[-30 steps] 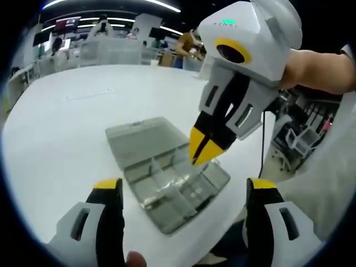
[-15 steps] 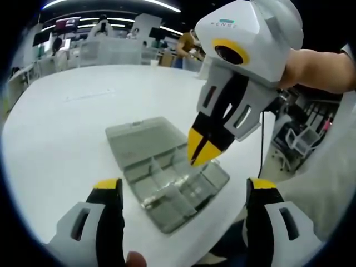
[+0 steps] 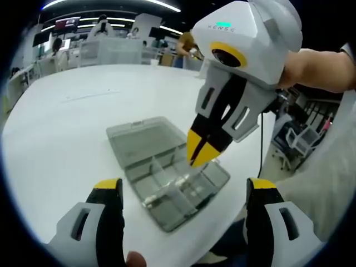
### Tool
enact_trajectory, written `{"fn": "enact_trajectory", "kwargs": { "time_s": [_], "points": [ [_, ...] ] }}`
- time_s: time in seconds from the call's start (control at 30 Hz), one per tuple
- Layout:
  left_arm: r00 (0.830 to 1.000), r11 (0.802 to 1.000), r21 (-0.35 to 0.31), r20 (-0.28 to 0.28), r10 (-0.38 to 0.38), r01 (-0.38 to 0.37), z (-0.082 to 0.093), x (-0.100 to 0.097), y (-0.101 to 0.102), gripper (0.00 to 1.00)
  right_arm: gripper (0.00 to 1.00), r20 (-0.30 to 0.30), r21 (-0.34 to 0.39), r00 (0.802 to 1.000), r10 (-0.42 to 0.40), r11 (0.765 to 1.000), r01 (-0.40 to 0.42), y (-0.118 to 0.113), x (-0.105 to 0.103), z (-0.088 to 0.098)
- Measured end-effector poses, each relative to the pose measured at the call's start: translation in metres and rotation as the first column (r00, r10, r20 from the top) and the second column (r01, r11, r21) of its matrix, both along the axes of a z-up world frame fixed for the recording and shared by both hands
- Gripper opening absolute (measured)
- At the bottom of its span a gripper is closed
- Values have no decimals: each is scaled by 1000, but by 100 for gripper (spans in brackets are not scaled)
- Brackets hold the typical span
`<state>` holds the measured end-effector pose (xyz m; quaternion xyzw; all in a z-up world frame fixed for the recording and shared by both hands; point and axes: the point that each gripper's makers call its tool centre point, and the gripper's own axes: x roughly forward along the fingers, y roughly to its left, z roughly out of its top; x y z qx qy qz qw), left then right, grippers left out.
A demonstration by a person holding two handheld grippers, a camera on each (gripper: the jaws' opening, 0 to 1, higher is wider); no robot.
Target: Insert the divider into the dual guide fixture by aligning both edges with the guide slots and pushing it downward to the bottom, including one-sided entry, uneven engagement, binding, and posture correction.
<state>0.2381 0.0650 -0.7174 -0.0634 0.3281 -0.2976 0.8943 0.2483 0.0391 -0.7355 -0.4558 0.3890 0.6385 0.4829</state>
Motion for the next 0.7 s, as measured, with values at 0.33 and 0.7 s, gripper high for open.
{"fn": "enact_trajectory", "kwargs": {
  "time_s": [0.33, 0.7],
  "points": [
    [1000, 1000, 5, -1, 0, 0, 0, -2, 2, 89, 0, -1, -2, 1000, 4, 1000, -4, 1, 1, -4],
    [1000, 1000, 7, -4, 6, -6, -1, -3, 5, 89, 0, 1, -6, 1000, 10, 1000, -10, 1, 1, -10]
  ]
}}
